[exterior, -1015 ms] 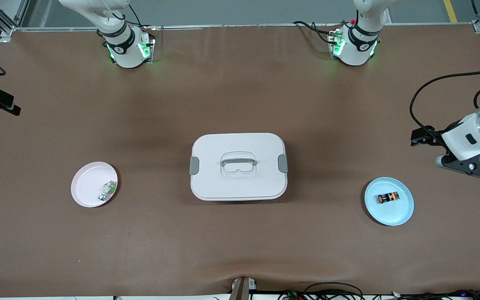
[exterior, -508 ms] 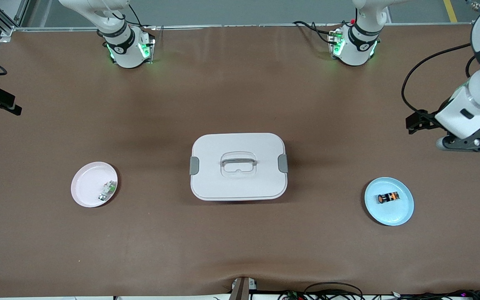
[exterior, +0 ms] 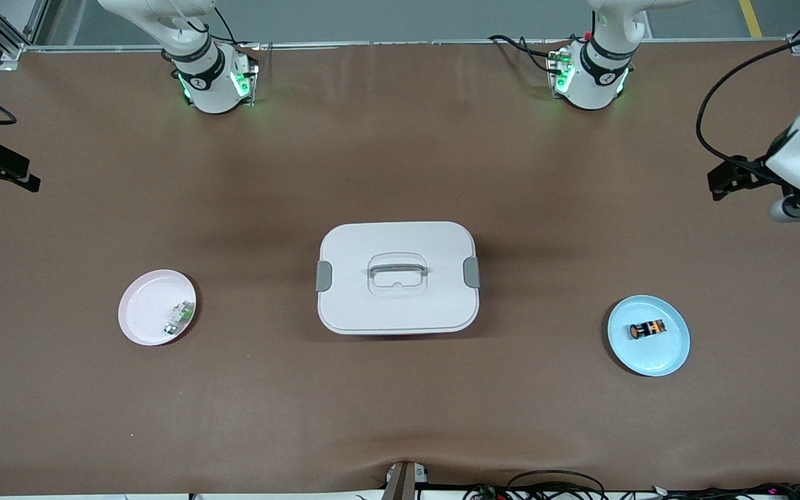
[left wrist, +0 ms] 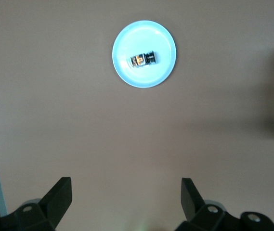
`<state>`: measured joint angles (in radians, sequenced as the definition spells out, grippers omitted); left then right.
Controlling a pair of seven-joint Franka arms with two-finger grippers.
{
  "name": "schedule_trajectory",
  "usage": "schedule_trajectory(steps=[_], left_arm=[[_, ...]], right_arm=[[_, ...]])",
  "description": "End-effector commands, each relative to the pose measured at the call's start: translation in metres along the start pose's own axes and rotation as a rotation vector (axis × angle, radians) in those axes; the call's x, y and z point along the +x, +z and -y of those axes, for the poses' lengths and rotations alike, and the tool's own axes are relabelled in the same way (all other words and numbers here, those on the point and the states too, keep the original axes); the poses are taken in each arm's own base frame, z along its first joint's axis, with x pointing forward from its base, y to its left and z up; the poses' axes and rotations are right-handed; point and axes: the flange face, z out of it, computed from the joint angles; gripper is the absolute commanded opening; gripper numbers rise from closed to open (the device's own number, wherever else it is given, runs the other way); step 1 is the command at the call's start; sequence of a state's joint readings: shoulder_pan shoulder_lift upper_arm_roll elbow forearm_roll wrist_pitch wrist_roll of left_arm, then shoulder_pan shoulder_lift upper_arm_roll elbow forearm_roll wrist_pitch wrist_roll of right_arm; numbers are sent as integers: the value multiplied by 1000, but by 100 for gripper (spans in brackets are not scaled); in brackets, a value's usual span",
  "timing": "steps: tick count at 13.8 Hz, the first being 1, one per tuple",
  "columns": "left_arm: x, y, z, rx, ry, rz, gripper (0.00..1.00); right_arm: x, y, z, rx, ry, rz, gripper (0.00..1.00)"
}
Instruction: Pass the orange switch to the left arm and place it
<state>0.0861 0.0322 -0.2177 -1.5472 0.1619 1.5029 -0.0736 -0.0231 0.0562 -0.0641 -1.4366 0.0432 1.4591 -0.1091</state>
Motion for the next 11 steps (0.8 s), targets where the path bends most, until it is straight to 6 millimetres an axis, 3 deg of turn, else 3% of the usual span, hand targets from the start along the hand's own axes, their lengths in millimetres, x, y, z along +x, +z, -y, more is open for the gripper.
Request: schedule_trajectory(steps=[1,5,11], left_arm=[[-32,-5,-5,-66,-7,-23,100],[-63,-15,-3,-106,-20,-71,100],[-73,-30,-3,-120,1,-81,100]], right_arm=[[-9,-3,4,-24,-17,-9,100],[-9,-4,5,-26,-18,-10,100],[-9,-4,5,-26,-18,-10,100]])
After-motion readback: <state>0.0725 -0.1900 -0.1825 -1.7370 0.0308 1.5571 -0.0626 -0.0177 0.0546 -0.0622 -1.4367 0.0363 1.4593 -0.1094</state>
